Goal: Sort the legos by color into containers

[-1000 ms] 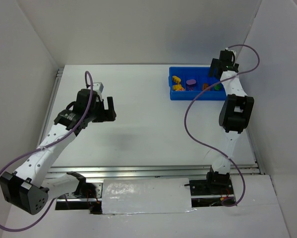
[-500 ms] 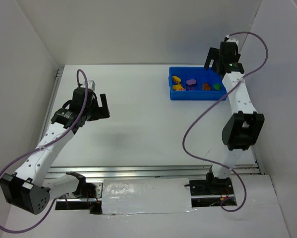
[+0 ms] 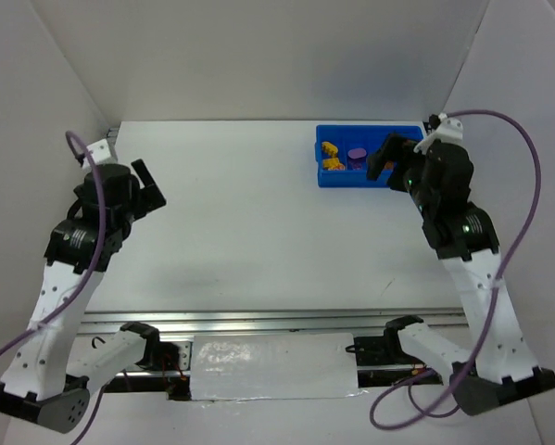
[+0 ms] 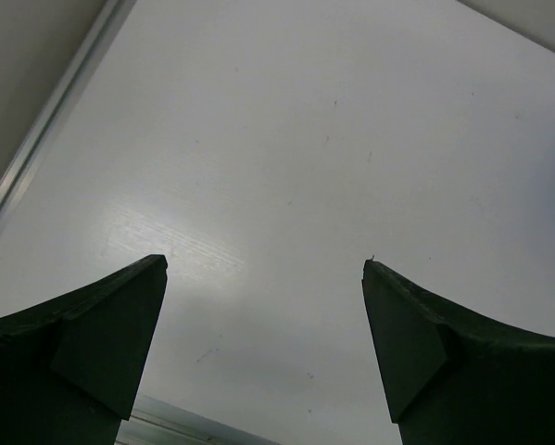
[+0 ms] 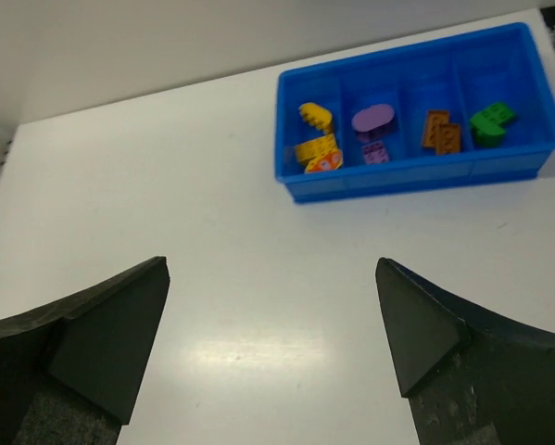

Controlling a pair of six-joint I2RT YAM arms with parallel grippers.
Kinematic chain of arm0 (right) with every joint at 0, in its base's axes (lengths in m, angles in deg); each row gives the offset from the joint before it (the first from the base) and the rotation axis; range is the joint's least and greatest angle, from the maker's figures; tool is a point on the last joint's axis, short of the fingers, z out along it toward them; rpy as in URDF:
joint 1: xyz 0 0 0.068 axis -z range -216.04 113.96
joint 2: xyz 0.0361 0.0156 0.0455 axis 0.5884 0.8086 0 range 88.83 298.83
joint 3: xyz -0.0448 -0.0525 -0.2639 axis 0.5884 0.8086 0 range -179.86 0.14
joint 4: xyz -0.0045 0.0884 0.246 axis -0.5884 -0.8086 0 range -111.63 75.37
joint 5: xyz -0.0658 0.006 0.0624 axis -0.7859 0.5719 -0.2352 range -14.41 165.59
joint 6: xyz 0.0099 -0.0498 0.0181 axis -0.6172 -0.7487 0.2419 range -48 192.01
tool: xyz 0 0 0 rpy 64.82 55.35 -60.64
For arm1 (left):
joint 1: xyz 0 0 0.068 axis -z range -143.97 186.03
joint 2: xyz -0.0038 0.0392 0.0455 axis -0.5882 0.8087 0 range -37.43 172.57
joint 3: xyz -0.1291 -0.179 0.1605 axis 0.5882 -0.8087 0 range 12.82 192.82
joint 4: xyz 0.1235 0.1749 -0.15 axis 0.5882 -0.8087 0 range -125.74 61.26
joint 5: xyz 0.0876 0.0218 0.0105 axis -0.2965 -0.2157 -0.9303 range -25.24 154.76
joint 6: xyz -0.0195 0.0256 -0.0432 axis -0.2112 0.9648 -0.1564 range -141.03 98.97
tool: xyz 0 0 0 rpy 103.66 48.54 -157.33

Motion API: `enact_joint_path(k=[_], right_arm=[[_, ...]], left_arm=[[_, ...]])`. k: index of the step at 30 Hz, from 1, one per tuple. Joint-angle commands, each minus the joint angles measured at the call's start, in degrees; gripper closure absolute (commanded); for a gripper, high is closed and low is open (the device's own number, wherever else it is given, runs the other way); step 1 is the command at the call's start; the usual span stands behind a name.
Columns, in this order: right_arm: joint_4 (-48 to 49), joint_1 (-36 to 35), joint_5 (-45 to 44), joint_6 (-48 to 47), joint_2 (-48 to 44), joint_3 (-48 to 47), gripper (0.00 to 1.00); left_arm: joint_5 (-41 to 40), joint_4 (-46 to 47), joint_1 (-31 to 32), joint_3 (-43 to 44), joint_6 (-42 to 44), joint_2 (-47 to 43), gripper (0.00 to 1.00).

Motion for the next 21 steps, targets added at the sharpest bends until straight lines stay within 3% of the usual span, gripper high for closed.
enact_joint_path(k=[1, 5, 11, 16, 21], right_arm=[[-4.4, -3.5, -1.3, 3.1, -8.2, 2.2, 0.00], [-8.8, -3.5, 8.7, 3.9, -16.2, 3.6, 0.00], [-18.7, -3.5, 9.4, 2.5, -25.6, 6.5, 0.00], [-18.5, -3.4, 9.5, 2.6, -31.9, 11.8, 0.00], [-18.6, -3.5, 8.7, 1.8, -32.7, 11.3, 0.00]], left_arm=[[-2.9, -3.9, -0.3, 1.5, -1.0, -5.7, 0.01], [0.6, -5.4, -0.3, -0.7, 0.7, -10.3, 0.00], [0.9, -9.7, -0.3, -4.2, 0.2, -18.0, 0.01], [3.9, -9.5, -0.3, -6.9, -0.5, -21.3, 0.00], [4.6, -8.2, -0.3, -8.2, -0.5, -21.3, 0.00]])
